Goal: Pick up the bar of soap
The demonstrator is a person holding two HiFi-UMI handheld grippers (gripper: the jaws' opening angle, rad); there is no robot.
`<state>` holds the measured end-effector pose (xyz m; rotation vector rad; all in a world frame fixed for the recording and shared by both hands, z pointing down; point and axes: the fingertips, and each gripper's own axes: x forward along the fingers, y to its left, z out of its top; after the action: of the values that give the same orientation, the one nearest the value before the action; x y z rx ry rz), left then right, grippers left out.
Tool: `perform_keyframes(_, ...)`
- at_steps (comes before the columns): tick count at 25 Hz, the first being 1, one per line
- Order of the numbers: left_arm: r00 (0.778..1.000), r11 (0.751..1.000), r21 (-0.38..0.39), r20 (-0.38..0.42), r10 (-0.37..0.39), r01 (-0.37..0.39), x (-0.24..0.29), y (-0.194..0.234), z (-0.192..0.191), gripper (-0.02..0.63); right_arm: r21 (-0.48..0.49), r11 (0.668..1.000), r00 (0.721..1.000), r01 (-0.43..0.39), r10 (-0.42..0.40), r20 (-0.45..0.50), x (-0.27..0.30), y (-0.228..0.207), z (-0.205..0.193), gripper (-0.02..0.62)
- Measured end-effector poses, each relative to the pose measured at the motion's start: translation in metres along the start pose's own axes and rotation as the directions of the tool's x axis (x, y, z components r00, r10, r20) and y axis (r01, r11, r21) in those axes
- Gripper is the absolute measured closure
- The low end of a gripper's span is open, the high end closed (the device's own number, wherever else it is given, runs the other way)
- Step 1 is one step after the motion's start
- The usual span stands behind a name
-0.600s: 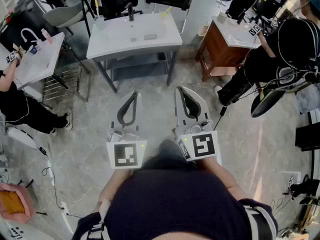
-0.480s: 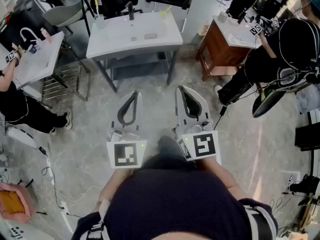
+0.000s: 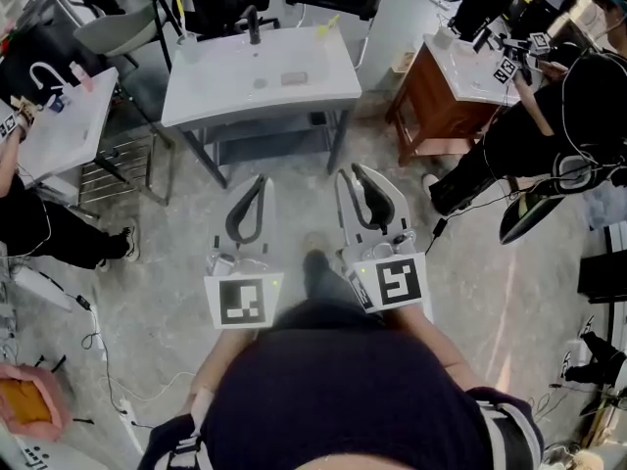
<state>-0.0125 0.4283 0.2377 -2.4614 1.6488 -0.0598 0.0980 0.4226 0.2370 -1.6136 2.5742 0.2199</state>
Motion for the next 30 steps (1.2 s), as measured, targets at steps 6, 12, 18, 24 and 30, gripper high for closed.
perform_keyframes(6,1.000,1.000,0.013,0.008,0.014,-0.014,0.065,0.017,-0.002,0.607,0.008,1.000,1.000,-0.027,0.027,0.010,0.061,-0.037,-0.009,0.489)
perform_keyframes(12,0.999,0.999,0.015,0.021,0.048,-0.049,0.136,0.042,-0.001,0.606,0.006,0.999,0.999,-0.050,0.050,0.002,0.125,-0.081,-0.017,0.483)
perform_keyframes(18,0.996,0.996,0.015,0.021,0.082,-0.082,0.194,0.063,-0.016,0.606,0.007,0.997,0.997,-0.074,0.074,0.005,0.182,-0.114,-0.036,0.479)
perform_keyframes(24,0.995,0.995,0.010,0.014,0.102,-0.102,0.229,0.073,-0.024,0.606,0.019,0.996,0.996,-0.089,0.089,0.006,0.214,-0.135,-0.046,0.477)
perform_keyframes(30,0.995,0.995,0.018,0.002,0.102,-0.102,0.247,0.075,-0.028,0.606,0.036,0.996,0.997,-0.082,0.082,0.004,0.228,-0.150,-0.053,0.476)
